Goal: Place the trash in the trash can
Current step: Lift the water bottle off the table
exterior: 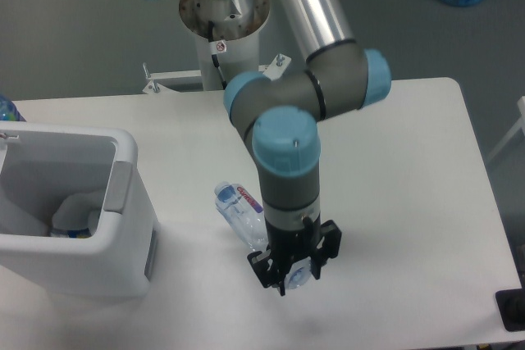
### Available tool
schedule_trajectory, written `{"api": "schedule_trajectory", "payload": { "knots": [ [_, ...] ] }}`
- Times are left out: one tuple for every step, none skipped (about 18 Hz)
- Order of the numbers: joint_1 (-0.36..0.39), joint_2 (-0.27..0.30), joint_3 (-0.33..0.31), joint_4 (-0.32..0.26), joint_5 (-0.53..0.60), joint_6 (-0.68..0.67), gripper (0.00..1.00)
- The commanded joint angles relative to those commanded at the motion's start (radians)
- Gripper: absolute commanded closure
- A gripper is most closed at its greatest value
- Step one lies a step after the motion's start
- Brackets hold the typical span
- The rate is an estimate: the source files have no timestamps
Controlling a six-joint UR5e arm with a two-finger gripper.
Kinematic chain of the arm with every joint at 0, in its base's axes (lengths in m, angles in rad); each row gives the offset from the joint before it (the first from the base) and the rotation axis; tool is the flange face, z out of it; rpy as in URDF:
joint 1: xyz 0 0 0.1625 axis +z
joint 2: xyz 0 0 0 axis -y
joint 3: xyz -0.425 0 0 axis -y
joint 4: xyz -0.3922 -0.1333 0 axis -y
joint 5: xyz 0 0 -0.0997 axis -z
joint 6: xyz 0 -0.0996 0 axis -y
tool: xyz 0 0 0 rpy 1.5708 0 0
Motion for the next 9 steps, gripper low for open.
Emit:
{"api": "schedule_trajectory", "payload": {
  "knots": [
    [0.0, 0.02, 0.005, 0.011, -0.002, 0.006, 0.42],
    [-0.002, 0.038, 0.008, 0.015, -0.003, 0.018, 0.42],
    [-0.003, 0.057, 0.012, 0.015, -0.003, 0.028, 0.42],
    [-0.008, 0.071, 0.017, 0.015, -0.005, 0.029, 0.42],
    [-0.015, 0.086, 0.021, 0.015, -0.005, 0.029, 0.42],
    [-0.021, 0.098, 0.025, 0.017, -0.005, 0.029, 0.42],
    [-0.032, 0.108, 0.029, 0.017, -0.005, 0.028, 0.42],
    [-0.044, 0.118, 0.031, 0.017, -0.005, 0.029, 0.42],
    [-0.057, 0.129, 0.029, 0.017, -0.005, 0.029, 0.42]
  ]
}}
